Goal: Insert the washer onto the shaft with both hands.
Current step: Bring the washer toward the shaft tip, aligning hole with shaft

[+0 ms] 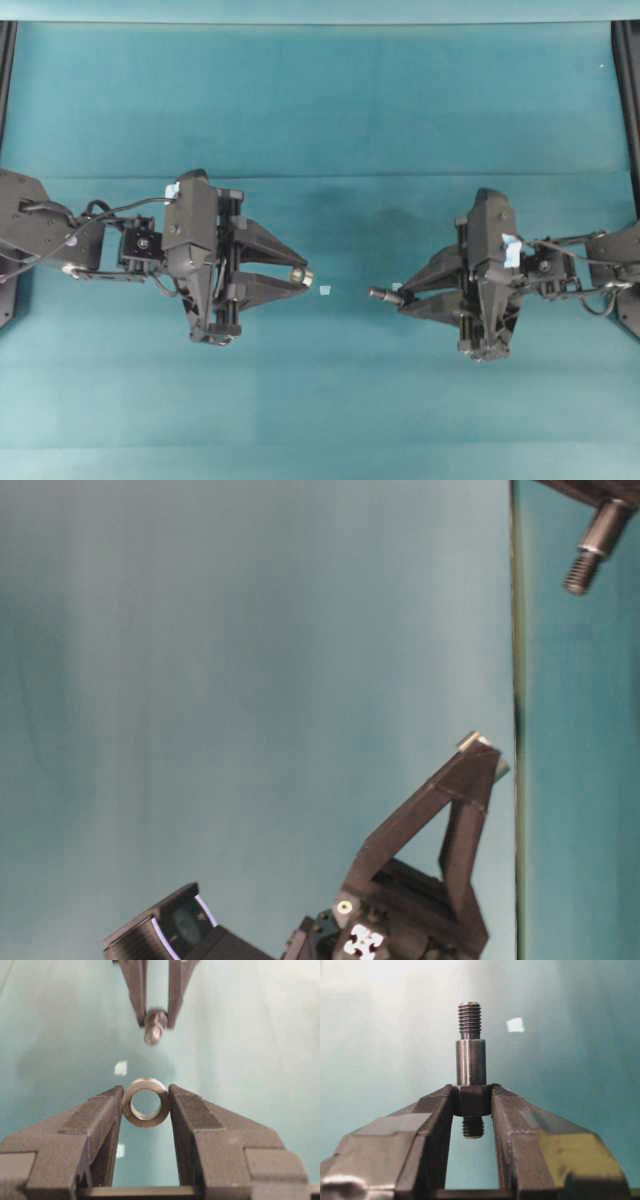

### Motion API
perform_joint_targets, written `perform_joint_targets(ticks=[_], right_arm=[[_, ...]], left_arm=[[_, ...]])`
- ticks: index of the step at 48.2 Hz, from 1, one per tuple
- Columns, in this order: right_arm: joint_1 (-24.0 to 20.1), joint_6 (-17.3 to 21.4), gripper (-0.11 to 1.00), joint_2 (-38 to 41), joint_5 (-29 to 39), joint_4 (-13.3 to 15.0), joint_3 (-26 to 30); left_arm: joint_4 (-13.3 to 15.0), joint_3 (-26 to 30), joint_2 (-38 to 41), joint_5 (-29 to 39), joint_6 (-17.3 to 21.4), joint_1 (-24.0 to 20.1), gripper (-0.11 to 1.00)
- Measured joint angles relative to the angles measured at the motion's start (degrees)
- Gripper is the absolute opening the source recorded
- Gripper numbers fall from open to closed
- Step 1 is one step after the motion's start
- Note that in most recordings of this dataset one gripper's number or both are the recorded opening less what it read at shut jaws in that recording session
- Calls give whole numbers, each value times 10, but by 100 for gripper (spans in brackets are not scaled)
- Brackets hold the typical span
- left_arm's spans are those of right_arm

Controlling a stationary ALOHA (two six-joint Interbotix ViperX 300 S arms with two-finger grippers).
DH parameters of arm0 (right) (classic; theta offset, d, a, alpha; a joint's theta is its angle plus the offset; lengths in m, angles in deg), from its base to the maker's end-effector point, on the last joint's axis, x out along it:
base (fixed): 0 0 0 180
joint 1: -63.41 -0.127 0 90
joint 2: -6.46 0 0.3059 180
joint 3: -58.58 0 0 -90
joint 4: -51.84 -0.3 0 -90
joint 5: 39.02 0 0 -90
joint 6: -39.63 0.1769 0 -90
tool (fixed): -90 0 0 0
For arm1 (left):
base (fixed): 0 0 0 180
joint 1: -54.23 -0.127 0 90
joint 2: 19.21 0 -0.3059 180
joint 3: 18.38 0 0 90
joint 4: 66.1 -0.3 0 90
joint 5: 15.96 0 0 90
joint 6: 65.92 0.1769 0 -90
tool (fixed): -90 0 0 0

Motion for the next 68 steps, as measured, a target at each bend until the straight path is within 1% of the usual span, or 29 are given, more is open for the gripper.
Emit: perform_joint_targets(ticks=[11, 16, 31, 68], right_arm=[[-10, 4, -1, 40, -57, -1, 1], [-10, 4, -1, 51, -69, -1, 2], [-10, 5, -1, 60, -92, -1, 3], [-10, 5, -1, 73, -125, -2, 24]], left_arm=[[0, 21, 37, -15, -1, 8, 35], [0, 33, 54, -26, -2, 8, 35], [0, 51, 79, -37, -15, 8, 35], [0, 59, 91, -38, -15, 15, 35]])
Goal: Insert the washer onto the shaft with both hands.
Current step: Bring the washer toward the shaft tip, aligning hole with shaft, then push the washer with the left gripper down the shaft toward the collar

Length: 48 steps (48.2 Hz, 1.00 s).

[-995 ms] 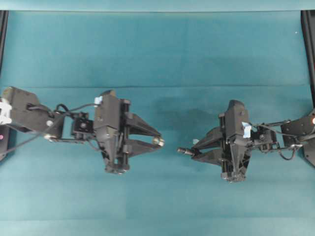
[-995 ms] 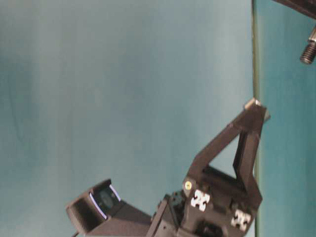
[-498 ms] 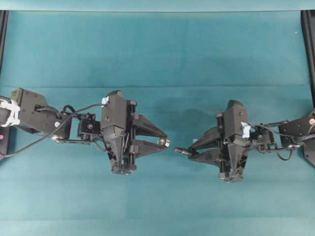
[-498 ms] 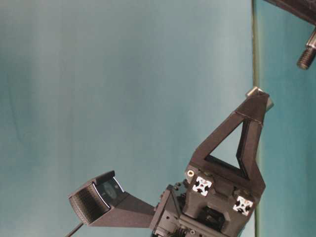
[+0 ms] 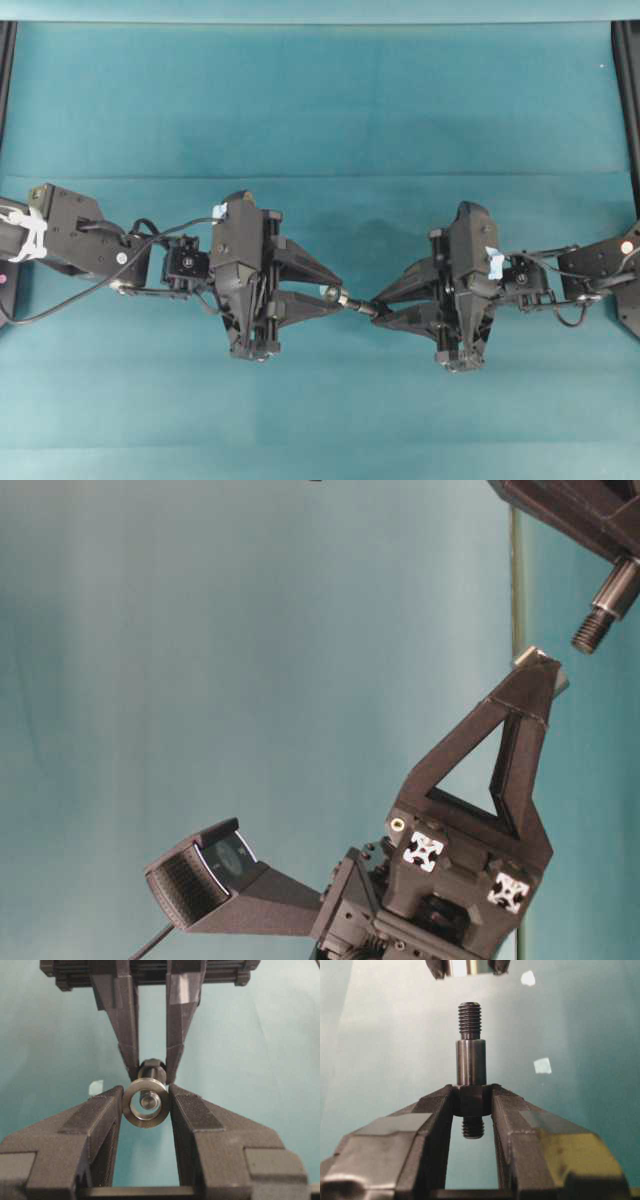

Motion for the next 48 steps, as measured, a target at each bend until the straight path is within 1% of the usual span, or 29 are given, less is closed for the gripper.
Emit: perform_joint_targets(ticks=[48], right_arm=[[5, -1, -1, 4, -18, 0, 10]], left_arm=[[0, 8, 10, 1, 0, 1, 35]])
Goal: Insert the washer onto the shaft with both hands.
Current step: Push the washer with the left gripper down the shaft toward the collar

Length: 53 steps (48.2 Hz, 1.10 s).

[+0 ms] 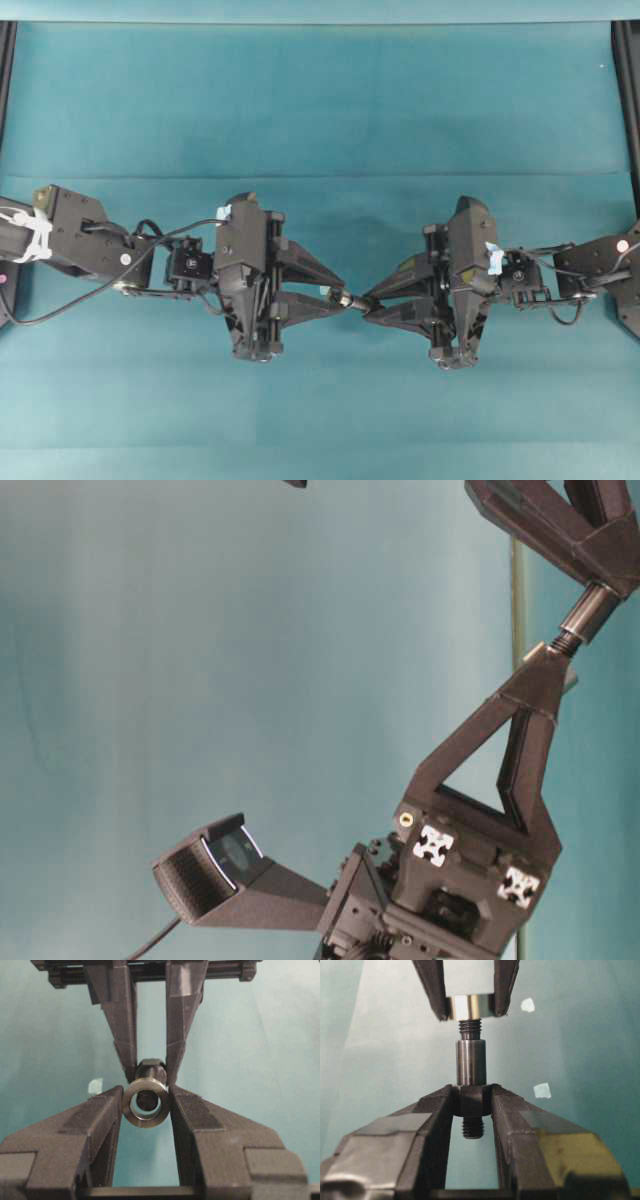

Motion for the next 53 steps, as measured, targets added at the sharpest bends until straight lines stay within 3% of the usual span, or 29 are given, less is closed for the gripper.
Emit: perform_joint_targets(ticks=[53], right_arm=[[0, 1, -1, 2, 0, 0, -1]], left_arm=[[0, 26, 19, 30, -1, 2, 35]])
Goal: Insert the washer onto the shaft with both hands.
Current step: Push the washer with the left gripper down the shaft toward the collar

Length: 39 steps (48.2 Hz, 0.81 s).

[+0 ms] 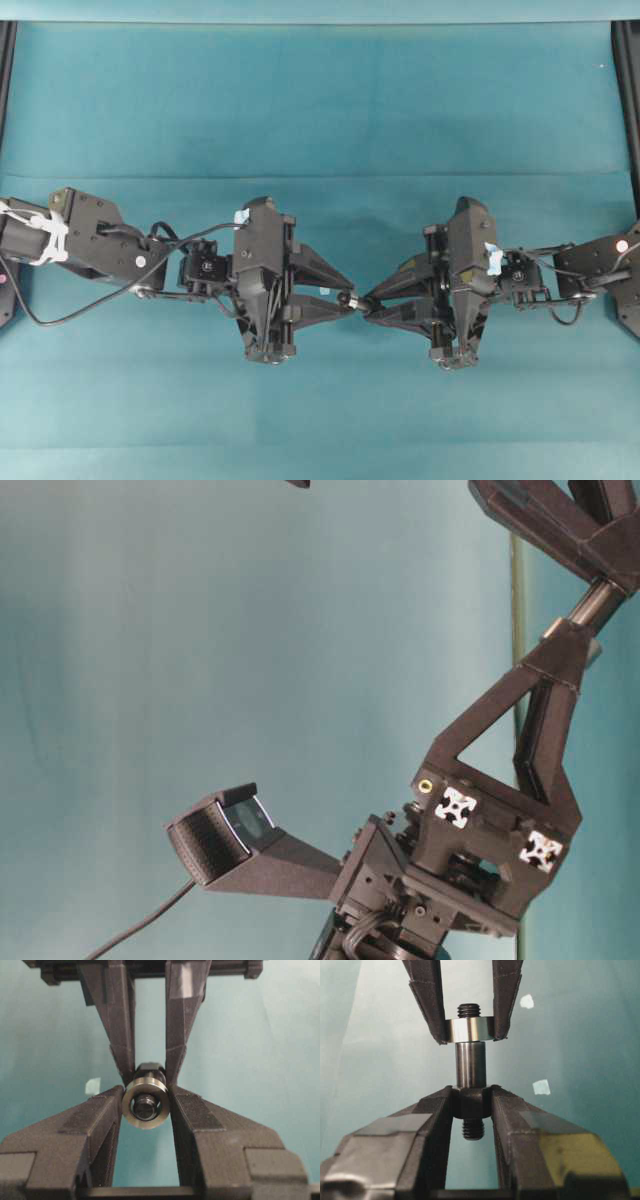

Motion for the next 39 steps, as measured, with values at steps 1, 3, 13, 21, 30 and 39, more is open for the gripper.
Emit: perform_joint_targets(ticks=[1, 3, 13, 21, 30, 39], right_arm=[[0, 0, -1, 0, 0, 0, 0], [0, -1, -1, 0, 0, 1, 0], [1, -1, -1, 0, 8, 0, 0], [1, -1, -1, 0, 16, 1, 1], [0, -2, -1, 2, 23, 2, 6], [1, -3, -1, 3, 26, 2, 6]], left_arm=[[0, 0, 0, 2, 1, 0, 35], [0, 0, 0, 3, 2, 0, 35], [0, 3, 1, 10, 3, 0, 35], [0, 11, 5, 23, 7, 0, 35], [0, 21, 10, 35, 10, 0, 35], [0, 24, 10, 40, 10, 0, 35]])
